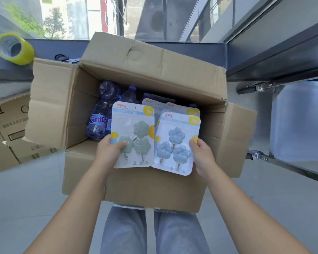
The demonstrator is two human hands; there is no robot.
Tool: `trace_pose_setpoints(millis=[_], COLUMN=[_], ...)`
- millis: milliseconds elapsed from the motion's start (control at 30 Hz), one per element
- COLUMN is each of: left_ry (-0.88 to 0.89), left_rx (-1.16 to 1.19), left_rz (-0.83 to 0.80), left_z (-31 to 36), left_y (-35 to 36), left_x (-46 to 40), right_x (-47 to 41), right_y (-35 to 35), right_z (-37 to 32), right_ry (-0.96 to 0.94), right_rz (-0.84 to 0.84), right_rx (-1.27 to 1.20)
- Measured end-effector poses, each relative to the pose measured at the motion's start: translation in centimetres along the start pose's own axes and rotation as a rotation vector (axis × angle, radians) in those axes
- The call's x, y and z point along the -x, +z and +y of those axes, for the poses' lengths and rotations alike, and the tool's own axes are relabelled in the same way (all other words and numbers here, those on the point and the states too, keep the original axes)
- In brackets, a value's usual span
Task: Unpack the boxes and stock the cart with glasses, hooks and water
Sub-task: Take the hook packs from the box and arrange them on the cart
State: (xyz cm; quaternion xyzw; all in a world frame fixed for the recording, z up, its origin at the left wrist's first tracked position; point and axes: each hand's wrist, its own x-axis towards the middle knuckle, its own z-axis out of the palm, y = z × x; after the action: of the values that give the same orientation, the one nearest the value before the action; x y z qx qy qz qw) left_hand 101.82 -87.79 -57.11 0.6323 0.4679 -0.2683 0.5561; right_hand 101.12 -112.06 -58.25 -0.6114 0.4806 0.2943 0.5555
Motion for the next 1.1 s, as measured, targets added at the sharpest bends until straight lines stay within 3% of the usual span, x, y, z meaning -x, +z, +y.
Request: trace_pose_setpoints(millis=[200, 533, 733, 1100], left_ry=[0.076, 0.106, 0.149, 0.069], left_rx=[-0.071, -0.095, -0.165, -0.248], left_rz=[-0.122, -0.373, -0.496, -0.674], left_z=[3.3, 2.5, -2.6, -19.2], left_y=[-2.3, 1.6, 7.6, 21.8], left_x=[2.8, 14.2, 22.3, 39.5], right_x=[5.9, 16.7, 20.8, 29.2], right_y=[-2.9, -9.0, -18.1, -40.1], right_z=[-1.7, 1.6, 8.7, 27.6], right_ry=[-0.116, -0.177, -0.189, -0.159], right_rz=[-0.025, 0.009, 0.127, 0.299], right_rx=[-0.220, -0.407, -0.524, -0.624])
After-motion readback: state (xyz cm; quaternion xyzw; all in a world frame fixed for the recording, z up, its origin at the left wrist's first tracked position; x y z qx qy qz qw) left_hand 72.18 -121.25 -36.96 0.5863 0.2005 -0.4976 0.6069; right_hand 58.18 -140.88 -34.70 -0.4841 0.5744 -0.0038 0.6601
